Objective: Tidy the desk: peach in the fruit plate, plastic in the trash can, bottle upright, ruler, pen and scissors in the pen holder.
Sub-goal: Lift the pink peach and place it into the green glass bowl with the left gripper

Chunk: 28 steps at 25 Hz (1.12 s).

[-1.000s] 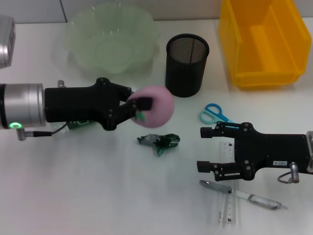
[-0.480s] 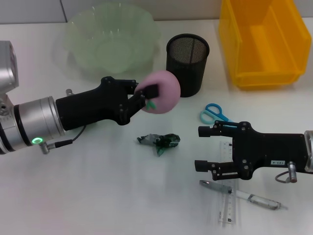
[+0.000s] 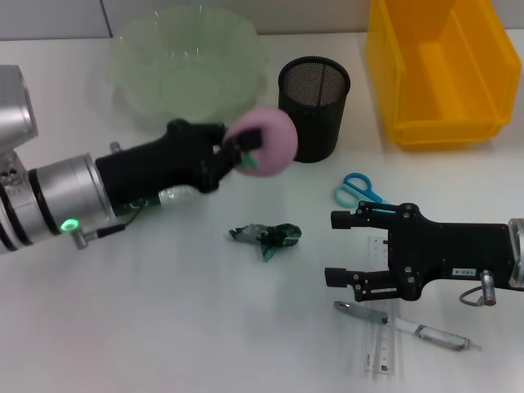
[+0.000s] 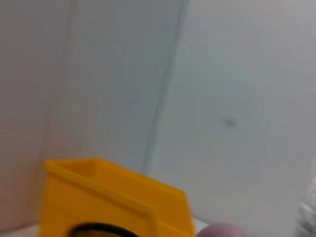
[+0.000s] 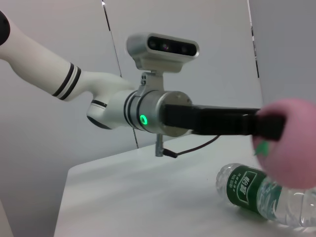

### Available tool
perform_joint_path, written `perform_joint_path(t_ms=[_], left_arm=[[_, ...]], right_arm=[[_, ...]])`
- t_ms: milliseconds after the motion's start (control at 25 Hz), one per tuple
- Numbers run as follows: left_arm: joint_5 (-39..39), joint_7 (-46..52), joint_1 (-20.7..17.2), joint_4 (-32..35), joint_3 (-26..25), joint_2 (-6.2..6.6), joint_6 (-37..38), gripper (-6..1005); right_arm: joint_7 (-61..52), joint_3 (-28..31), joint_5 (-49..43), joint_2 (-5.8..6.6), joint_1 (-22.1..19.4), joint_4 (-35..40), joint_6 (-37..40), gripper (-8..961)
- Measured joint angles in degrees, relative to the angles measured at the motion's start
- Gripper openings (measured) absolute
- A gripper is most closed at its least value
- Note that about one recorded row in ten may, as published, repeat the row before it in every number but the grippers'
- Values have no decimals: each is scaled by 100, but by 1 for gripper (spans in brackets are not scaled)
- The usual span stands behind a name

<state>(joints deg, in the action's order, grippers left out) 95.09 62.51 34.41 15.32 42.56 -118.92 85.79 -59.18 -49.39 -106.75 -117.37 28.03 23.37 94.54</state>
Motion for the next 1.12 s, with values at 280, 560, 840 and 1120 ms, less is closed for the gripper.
perform_joint_path(t_ms=[280,560,840,1120], left_arm=[[-1213,-539,108,-457,-2,-22,-851,129],[-2700,-1466,542,-930,-2,-28,-2349,143],[-3569,-2325,1021,-1247,-52,-26,-3294,156],[-3785,-2631,1214,-1298,-75,-31,-3622,169]], right_arm=[[3,0,8,-9,0,0,-6,819],[4,0,10,-16,21,0,2,818],[3,0,15,-28,47,0,0,818],[3,0,23,-67,54,0,-5,818]])
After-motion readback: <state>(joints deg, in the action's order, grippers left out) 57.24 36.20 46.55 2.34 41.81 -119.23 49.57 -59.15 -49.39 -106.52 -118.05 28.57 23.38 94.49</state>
